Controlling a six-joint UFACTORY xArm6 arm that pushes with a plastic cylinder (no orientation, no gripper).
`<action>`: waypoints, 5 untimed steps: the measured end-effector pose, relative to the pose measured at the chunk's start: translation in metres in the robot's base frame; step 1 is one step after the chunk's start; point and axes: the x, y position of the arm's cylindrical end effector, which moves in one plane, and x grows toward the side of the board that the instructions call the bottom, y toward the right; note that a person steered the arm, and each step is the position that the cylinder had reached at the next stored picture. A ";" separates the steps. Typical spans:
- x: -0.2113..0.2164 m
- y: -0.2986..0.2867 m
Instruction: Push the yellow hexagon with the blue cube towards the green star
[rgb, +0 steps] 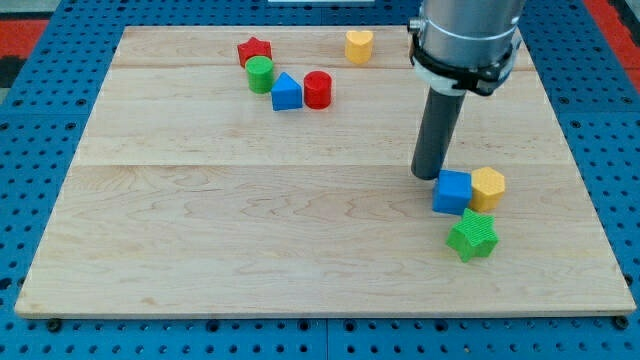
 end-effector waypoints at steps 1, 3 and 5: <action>-0.047 0.006; 0.008 0.075; -0.025 0.078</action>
